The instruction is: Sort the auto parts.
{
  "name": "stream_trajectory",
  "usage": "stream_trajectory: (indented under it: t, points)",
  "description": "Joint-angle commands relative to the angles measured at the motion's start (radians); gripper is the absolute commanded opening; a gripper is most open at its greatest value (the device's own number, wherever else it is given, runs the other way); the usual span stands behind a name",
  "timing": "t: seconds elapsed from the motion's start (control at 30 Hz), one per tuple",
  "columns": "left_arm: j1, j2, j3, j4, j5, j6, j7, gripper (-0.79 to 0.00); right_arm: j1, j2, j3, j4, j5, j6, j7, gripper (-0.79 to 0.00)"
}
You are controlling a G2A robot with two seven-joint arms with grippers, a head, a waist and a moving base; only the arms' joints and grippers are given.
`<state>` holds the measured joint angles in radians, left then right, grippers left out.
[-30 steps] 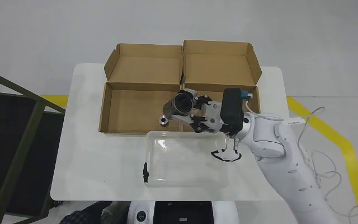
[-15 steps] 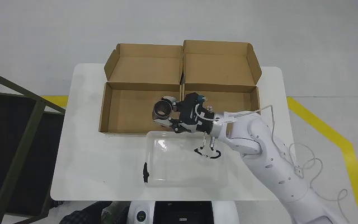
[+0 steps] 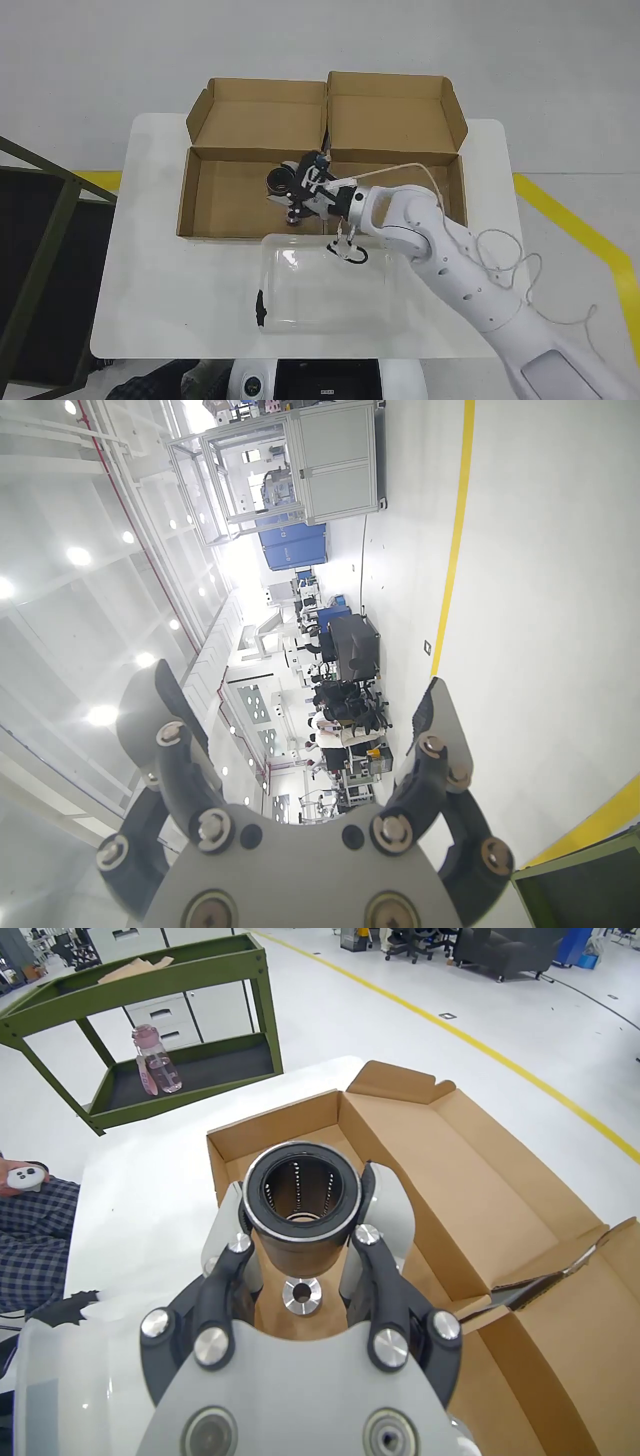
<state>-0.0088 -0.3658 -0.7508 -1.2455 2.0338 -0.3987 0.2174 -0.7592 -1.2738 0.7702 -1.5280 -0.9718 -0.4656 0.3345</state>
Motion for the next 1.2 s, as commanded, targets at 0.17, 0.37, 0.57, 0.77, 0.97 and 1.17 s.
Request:
stream_trajectory:
  t: [0.17, 0.37, 0.57, 0.77, 0.97, 1.17]
  points:
    - [0.000, 0.000, 0.000, 0.000, 0.000, 0.000, 0.000, 0.000, 0.072, -0.035, -0.049, 0.090, -0.015, 0.046, 0.019, -0.785]
    - [0.000, 0.000, 0.000, 0.000, 0.000, 0.000, 0.000, 0.000, 0.108, -0.062, -0.076, 0.168, -0.022, 0.097, 0.033, -0.785]
    - [0.000, 0.000, 0.000, 0.000, 0.000, 0.000, 0.000, 0.000, 0.128, -0.082, -0.100, 0.223, -0.054, 0.132, 0.070, -0.785]
    - [0.000, 0.000, 0.000, 0.000, 0.000, 0.000, 0.000, 0.000, 0.139, -0.100, -0.117, 0.251, -0.083, 0.157, 0.108, -0.785]
    - [0.000, 0.000, 0.000, 0.000, 0.000, 0.000, 0.000, 0.000, 0.142, -0.111, -0.127, 0.252, -0.125, 0.175, 0.151, -0.785]
    - [0.000, 0.000, 0.000, 0.000, 0.000, 0.000, 0.000, 0.000, 0.133, -0.121, -0.131, 0.255, -0.145, 0.175, 0.181, -0.779]
